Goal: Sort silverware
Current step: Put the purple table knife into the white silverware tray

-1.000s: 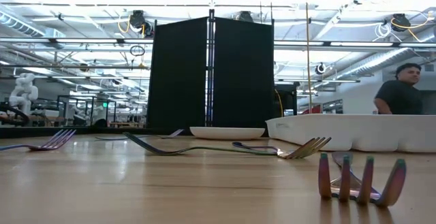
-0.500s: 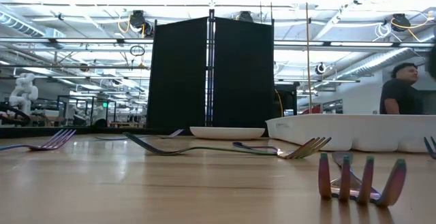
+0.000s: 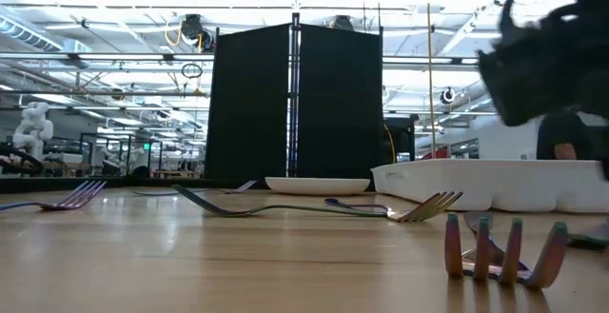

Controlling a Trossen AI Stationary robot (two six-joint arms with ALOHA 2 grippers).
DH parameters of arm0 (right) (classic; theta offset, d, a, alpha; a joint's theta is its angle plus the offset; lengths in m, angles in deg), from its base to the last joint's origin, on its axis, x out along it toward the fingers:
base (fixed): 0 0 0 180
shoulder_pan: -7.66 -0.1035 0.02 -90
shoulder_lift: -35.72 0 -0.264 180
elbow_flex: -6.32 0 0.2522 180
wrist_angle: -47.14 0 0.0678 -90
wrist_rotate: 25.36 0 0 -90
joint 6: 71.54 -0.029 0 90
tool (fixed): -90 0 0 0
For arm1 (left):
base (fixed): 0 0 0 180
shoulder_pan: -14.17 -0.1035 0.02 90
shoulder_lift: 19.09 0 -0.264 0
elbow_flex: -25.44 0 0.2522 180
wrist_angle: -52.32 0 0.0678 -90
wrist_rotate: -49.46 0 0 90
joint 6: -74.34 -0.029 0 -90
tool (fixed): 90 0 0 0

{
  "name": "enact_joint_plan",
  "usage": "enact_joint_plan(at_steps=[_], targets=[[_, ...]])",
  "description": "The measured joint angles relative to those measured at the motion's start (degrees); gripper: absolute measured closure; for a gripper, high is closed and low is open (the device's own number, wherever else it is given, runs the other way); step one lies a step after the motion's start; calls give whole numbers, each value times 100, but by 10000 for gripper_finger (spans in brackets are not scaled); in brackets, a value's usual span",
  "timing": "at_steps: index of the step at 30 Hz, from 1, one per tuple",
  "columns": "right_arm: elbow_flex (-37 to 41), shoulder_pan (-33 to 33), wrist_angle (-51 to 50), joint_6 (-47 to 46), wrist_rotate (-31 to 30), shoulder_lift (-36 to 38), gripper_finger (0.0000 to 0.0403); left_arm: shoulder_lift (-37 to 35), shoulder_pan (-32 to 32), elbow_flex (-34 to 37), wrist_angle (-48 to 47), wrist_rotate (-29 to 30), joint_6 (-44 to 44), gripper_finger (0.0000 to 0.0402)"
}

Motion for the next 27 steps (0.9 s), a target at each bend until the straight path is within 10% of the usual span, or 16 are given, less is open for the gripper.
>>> enact_joint_plan(at_steps=[9, 16, 27], targets=[[-711, 479, -48, 1301, -269, -125, 401, 0, 55, 0, -5, 377, 208, 263], [-1193, 306, -2153, 1737, -418, 695, 403, 267, 5, -11, 255, 479, 814, 263], [1366, -359, -1937, -450, -590, 2768, 403, 2214, -546, -320, 3137, -626, 974, 263]])
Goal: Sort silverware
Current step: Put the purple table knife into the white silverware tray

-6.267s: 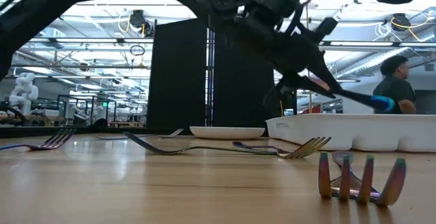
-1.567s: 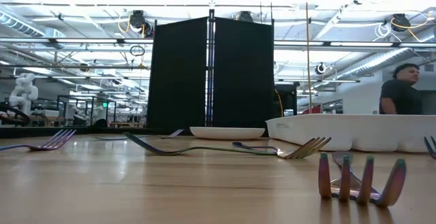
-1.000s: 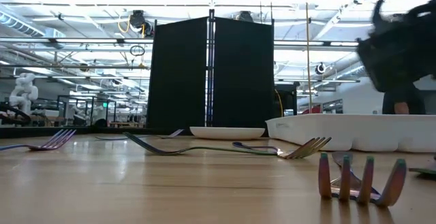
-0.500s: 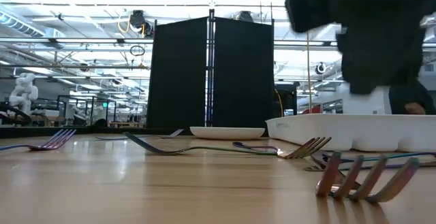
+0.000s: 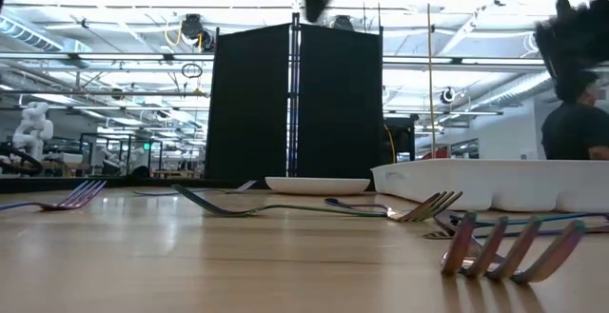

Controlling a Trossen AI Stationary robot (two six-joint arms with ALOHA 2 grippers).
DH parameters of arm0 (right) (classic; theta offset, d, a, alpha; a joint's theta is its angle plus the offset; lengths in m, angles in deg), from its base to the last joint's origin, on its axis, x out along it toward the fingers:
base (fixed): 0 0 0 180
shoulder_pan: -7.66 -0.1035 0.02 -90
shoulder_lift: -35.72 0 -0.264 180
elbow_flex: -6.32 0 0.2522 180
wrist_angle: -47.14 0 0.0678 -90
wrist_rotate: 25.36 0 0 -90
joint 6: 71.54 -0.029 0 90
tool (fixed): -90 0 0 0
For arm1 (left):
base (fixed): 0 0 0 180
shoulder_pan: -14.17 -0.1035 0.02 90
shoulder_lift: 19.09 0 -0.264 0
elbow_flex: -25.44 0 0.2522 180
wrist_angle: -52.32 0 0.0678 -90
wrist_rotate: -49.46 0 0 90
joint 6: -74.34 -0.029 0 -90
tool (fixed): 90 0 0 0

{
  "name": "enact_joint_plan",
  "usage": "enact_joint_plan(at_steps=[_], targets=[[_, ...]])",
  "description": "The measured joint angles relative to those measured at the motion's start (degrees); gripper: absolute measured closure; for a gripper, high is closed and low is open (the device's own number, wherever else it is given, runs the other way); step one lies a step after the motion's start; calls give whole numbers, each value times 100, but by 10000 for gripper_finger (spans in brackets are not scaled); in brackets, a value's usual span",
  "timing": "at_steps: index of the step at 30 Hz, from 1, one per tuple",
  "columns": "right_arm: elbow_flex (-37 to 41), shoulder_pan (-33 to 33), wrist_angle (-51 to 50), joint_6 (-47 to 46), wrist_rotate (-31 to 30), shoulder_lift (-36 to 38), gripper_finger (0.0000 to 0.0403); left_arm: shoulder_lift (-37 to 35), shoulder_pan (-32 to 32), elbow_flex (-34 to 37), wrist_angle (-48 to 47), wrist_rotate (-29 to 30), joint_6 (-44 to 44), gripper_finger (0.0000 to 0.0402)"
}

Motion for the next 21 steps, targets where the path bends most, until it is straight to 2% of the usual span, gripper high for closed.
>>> enact_joint_plan(at_steps=[5, 8, 12, 21], targets=[[401, -327, -259, -535, -382, 270, 403, 907, -237, -873, -65, -110, -15, 263], [495, -392, -360, -598, -380, 264, 403, 1412, -361, -1452, -537, -433, -16, 263], [693, -501, -186, -815, -380, 247, 403, 1894, -473, -1989, -1160, -527, -15, 263], [765, -627, -120, -987, -398, 247, 403, 2353, -496, -2172, -1369, -576, -22, 263]])
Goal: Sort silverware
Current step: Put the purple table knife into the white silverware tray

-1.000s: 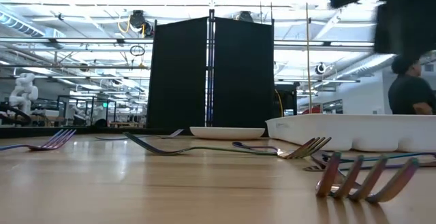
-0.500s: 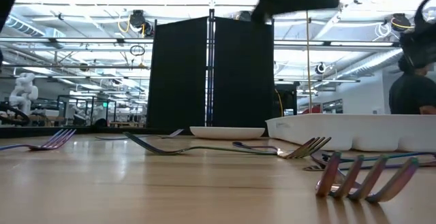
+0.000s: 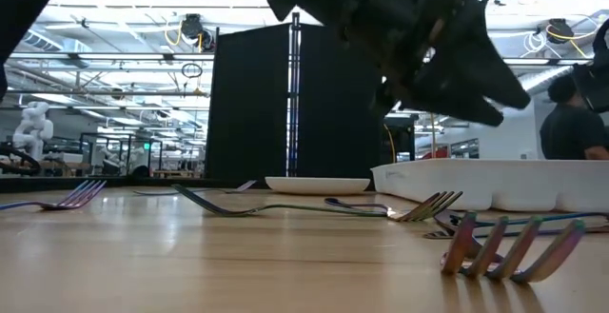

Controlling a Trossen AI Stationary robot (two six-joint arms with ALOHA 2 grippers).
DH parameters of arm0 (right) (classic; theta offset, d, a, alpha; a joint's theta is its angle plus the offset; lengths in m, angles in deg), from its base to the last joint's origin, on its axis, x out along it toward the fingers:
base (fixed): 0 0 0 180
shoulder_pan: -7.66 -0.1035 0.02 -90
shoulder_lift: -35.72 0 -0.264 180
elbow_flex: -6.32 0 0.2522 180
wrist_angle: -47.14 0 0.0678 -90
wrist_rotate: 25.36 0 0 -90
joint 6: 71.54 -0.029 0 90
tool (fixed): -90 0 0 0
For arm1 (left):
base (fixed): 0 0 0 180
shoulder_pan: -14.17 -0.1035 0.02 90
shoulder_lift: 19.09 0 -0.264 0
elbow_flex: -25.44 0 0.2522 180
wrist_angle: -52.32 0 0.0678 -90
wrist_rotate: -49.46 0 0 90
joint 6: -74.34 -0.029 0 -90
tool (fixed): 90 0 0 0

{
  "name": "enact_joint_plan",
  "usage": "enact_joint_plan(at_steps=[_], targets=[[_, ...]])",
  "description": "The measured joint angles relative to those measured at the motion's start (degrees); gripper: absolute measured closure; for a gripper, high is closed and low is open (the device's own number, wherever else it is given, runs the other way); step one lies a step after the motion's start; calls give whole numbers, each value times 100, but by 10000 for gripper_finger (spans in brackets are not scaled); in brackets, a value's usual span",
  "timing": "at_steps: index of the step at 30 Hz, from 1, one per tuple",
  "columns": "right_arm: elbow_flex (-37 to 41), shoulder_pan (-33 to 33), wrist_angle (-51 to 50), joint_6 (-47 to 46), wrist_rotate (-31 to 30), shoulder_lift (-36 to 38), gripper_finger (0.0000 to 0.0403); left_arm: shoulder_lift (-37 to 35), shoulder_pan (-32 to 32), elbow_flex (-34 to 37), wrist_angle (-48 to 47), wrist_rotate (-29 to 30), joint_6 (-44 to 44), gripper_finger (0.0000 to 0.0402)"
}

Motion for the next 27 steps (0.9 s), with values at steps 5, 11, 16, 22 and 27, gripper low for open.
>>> enact_joint_plan(at_steps=[5, 11, 16, 22, 27], targets=[[0, 2, 8, -44, -165, -7, 403, 74, -2, 0, -88, 0, -85, 263], [0, 2, 13, -96, -253, -102, 403, 135, 2, -2, -13, 0, -160, 263], [-17, -2, 107, -67, -211, -381, 403, 179, 17, -2, 132, 0, -149, 263], [-35, 0, 218, -98, -44, -627, 403, 254, 39, -2, 368, 0, -149, 263], [-28, -5, 163, -103, -15, -629, 403, 465, 109, -2, 685, -13, -151, 263]])
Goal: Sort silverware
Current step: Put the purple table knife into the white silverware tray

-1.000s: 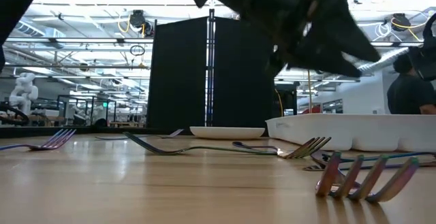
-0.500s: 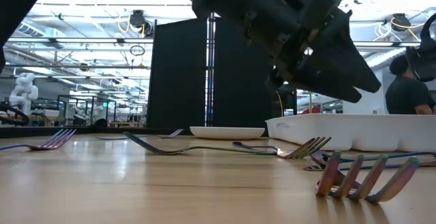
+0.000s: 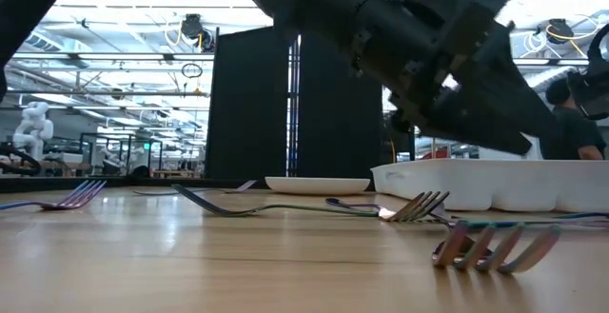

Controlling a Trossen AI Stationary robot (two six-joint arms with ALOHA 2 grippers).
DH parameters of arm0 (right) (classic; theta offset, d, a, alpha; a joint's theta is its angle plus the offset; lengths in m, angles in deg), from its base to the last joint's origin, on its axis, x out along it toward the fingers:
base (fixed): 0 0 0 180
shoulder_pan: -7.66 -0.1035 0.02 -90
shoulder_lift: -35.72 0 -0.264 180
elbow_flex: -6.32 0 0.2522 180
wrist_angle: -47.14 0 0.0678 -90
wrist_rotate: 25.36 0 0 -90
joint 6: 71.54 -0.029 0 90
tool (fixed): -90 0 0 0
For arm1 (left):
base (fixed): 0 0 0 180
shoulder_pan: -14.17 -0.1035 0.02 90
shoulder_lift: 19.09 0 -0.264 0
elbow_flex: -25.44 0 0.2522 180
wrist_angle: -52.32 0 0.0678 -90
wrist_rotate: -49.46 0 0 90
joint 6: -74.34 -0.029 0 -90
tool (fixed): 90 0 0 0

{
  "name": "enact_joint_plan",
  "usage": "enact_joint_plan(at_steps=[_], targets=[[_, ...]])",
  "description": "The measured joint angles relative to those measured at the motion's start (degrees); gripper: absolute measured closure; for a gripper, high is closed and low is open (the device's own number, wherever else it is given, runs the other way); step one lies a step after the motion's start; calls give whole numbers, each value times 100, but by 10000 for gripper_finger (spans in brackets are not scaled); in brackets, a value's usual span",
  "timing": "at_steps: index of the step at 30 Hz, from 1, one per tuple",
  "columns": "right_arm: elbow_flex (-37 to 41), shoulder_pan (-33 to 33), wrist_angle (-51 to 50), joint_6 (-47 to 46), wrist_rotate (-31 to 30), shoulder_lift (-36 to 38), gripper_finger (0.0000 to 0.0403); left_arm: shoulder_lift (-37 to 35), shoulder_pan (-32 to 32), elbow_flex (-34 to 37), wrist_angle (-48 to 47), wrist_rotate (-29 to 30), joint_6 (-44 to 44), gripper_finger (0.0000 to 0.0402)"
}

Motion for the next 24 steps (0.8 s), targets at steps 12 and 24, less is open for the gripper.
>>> enact_joint_plan(at_steps=[12, 24], targets=[[10, -4, 4, -45, 16, -9, 403, 350, 204, 2, 619, 567, -168, 263], [23, -6, 27, -39, 33, -13, 403, 675, 306, 4, 886, 780, -446, 263]])
